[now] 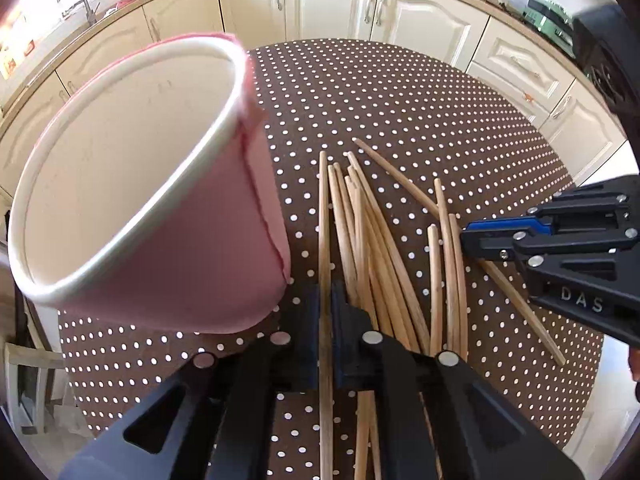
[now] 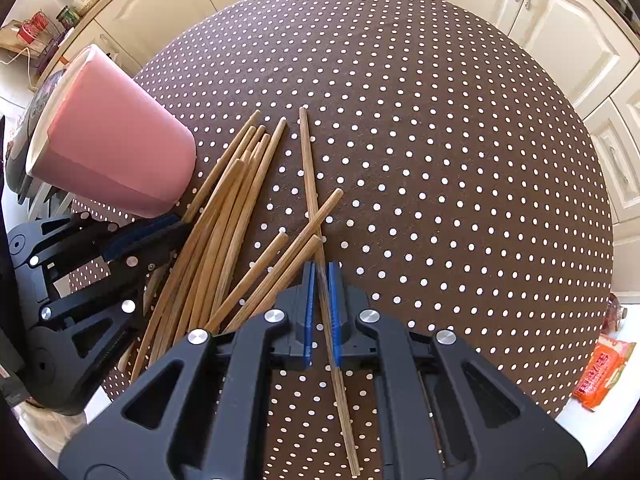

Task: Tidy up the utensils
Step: 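Lift the left gripper's chopstick over the pink cup while the right gripper carries its chopstick there, then open the left gripper to drop its chopstick into the cup while the right gripper releases its own, then move both grippers back down to the chopstick pile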

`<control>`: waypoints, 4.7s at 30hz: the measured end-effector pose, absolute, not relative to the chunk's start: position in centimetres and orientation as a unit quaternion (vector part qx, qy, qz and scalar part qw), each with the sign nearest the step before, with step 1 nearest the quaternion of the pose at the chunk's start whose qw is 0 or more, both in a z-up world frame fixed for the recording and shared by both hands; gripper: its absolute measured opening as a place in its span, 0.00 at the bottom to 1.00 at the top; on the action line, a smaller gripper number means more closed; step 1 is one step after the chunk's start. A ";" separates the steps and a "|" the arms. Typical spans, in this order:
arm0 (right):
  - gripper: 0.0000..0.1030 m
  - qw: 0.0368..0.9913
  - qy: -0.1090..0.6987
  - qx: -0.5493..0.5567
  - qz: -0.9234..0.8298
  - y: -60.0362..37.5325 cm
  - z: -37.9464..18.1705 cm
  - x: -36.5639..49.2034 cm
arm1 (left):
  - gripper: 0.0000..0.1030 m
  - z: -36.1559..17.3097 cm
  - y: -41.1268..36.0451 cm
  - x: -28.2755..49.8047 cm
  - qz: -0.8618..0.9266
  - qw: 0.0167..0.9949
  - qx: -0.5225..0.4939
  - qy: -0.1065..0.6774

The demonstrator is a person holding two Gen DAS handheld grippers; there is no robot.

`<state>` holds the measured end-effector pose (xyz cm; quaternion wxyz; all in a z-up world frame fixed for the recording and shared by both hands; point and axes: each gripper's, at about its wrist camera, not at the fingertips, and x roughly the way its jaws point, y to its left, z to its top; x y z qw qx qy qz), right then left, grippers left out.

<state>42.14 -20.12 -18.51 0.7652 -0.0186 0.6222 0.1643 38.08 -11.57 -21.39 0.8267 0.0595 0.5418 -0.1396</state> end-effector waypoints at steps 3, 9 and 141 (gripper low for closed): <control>0.06 0.781 0.606 -0.016 0.149 -21.8 -18.5 40.6 | 0.06 -21.2 -11.1 37.7 -0.146 0.833 0.046 0.531; 0.06 0.811 0.569 0.005 0.137 -23.6 -16.4 39.9 | 0.06 -18.8 -10.7 35.1 -0.164 0.860 0.045 0.482; 0.21 0.809 0.561 0.093 0.151 -19.6 -17.3 32.1 | 0.48 -22.5 -7.6 33.1 -0.132 0.838 0.032 0.528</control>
